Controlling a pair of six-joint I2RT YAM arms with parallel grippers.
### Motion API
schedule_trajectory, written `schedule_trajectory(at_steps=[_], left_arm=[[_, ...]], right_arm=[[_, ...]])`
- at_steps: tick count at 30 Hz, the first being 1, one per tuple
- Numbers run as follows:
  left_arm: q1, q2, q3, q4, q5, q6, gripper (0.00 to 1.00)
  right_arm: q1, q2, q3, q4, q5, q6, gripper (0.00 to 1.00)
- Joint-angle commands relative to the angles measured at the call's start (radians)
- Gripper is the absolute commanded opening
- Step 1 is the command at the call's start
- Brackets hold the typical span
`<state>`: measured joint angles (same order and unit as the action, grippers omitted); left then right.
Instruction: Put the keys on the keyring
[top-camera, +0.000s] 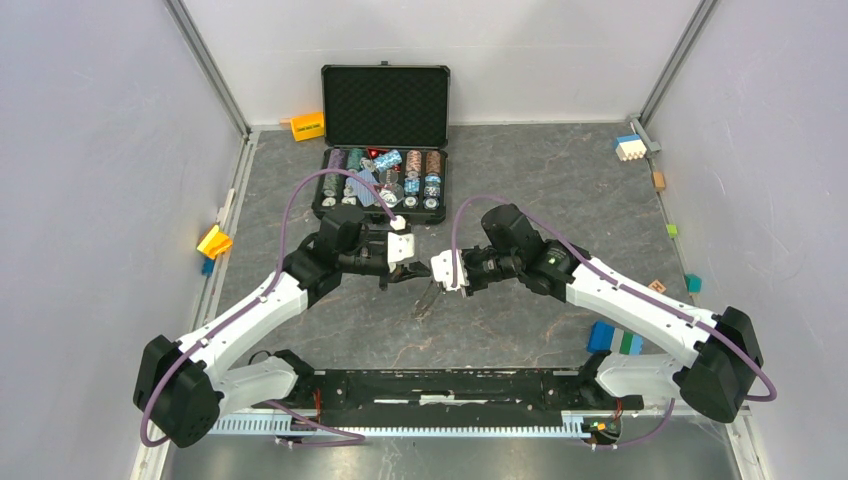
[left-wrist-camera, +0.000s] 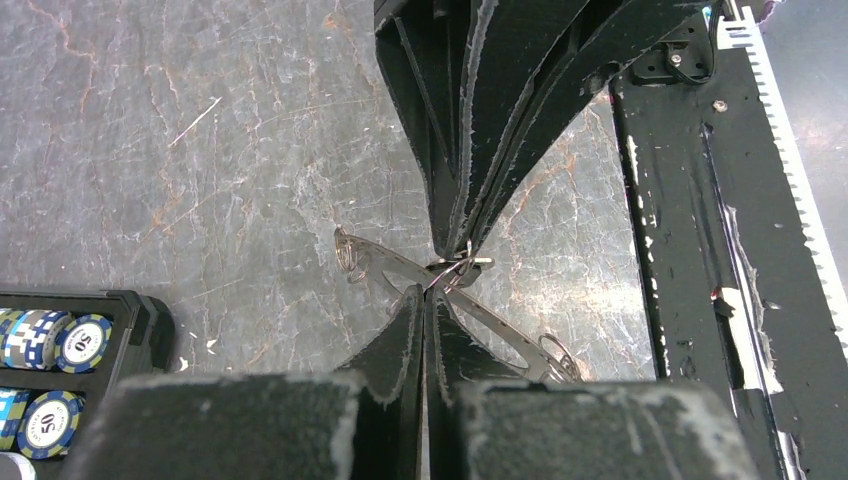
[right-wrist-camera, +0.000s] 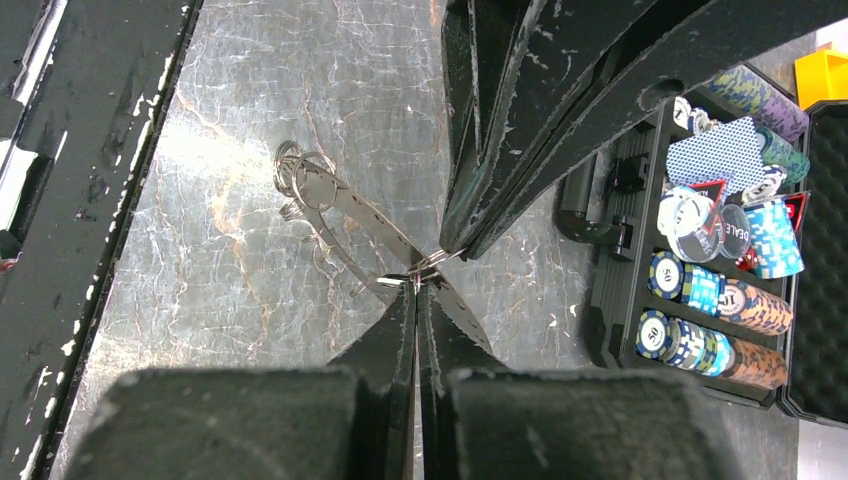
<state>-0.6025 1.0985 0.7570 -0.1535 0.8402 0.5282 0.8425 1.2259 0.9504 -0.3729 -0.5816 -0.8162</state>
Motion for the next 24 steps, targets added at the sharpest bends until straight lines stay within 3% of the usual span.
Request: schedule_trajectory(at_steps=[1,24], left_arm=[[-0.001,-0.020,0.007,0.072,-0.010,-0.055,0.02],[0.026,-0.007,0.007,0.142,-0.042,-0.174,0.02]], right_arm=[[0.004,-0.019,-0.009,0.033,0.001,0.002,0.00],[0.004,-0.045,-0.053,0.125,0.120,0.055,0.07]])
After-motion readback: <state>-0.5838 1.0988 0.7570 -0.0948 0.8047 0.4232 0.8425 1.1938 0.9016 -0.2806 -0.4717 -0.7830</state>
